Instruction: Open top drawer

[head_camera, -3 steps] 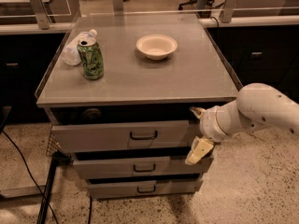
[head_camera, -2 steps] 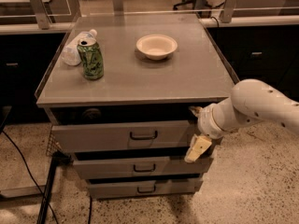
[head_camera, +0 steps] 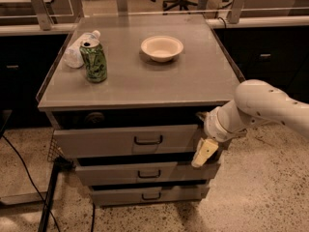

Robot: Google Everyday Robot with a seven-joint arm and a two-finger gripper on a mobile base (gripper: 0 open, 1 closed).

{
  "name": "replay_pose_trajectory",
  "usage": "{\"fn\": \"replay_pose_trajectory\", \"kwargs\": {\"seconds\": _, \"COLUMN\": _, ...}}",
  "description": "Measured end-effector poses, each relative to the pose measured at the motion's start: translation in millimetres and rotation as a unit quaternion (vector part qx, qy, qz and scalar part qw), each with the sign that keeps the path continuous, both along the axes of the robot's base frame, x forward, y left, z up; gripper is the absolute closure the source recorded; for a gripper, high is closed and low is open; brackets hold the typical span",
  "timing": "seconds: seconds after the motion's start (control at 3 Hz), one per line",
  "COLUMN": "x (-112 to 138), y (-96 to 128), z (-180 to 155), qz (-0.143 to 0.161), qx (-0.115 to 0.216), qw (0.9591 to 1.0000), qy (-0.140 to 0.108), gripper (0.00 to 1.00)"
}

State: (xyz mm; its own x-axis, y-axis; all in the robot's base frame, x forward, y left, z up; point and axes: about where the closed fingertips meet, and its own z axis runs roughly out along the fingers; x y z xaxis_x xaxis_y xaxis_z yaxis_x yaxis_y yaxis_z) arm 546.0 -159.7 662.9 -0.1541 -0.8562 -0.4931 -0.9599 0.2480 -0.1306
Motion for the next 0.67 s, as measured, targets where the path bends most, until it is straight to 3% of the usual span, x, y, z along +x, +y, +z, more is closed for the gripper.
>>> {"fn": "replay_pose_trajectory", "kwargs": {"seconds": 0.67, "x": -3.3, "y": -2.7, "z": -4.0, "qz": 0.007, "qx": -0.006, "qw": 0.9994, "qy": 0.032, "gripper": 0.0}}
